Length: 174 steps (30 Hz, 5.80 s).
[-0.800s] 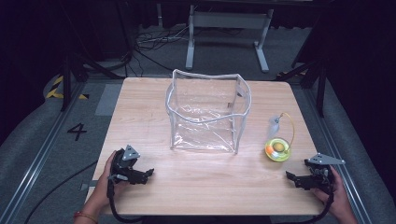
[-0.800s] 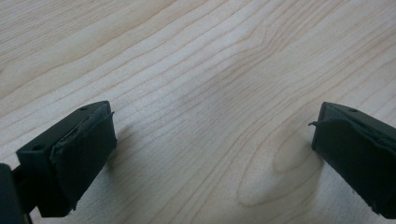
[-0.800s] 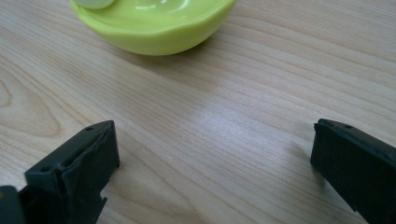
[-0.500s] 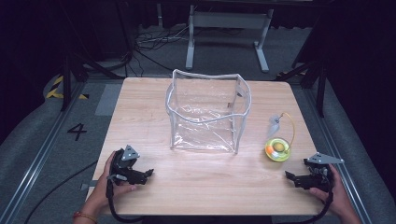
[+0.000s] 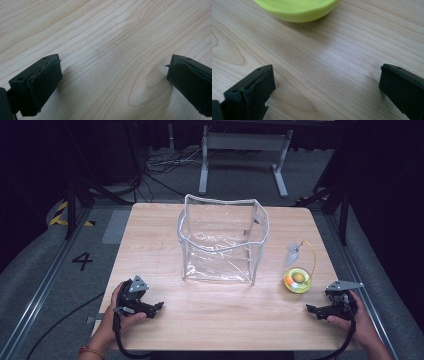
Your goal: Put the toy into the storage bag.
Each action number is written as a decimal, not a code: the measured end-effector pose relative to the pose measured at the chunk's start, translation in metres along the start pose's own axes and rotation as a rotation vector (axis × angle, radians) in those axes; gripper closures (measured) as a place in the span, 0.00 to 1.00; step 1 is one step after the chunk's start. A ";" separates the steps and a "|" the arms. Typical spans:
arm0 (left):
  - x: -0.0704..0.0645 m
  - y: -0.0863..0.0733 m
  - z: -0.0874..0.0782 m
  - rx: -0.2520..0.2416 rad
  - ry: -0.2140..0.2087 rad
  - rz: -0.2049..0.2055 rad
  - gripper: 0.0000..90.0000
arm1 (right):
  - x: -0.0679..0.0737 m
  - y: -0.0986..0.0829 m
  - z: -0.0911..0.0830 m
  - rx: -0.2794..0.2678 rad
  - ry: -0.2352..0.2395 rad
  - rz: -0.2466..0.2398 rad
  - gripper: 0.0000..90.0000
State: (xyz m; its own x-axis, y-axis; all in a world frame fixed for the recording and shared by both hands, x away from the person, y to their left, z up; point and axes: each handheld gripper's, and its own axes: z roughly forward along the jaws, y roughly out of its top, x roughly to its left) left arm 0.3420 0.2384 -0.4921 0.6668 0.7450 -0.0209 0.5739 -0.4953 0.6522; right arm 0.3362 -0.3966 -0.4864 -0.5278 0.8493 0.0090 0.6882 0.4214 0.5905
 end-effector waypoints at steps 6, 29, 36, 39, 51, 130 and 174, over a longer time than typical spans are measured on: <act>0.000 0.000 0.000 0.001 -0.001 0.001 0.00 | -0.002 0.009 -0.005 0.028 0.017 -0.020 0.26; 0.000 0.000 0.000 0.001 -0.002 0.001 0.00 | 0.011 0.097 -0.070 0.084 0.001 -0.194 0.26; 0.000 0.000 0.000 0.001 -0.002 0.001 0.00 | 0.023 0.118 -0.074 0.098 0.002 -0.248 0.28; 0.000 0.000 0.000 0.001 -0.002 0.001 0.00 | 0.027 0.126 -0.075 0.105 -0.006 -0.268 0.28; 0.000 0.000 0.000 0.001 -0.002 0.000 0.00 | 0.030 0.161 -0.081 0.130 -0.008 -0.303 0.47; 0.000 0.000 0.000 0.001 0.003 -0.005 0.00 | 0.064 0.279 -0.175 0.123 -0.135 -0.438 0.98; -0.003 0.000 -0.001 0.003 0.017 -0.028 0.01 | 0.121 0.388 -0.206 -0.009 -0.112 -0.499 0.98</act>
State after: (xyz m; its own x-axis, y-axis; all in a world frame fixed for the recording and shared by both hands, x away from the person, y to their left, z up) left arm 0.3399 0.2367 -0.4916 0.6424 0.7660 -0.0261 0.5934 -0.4756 0.6494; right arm 0.4366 -0.1954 -0.0895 -0.7341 0.5743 -0.3624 0.3614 0.7822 0.5074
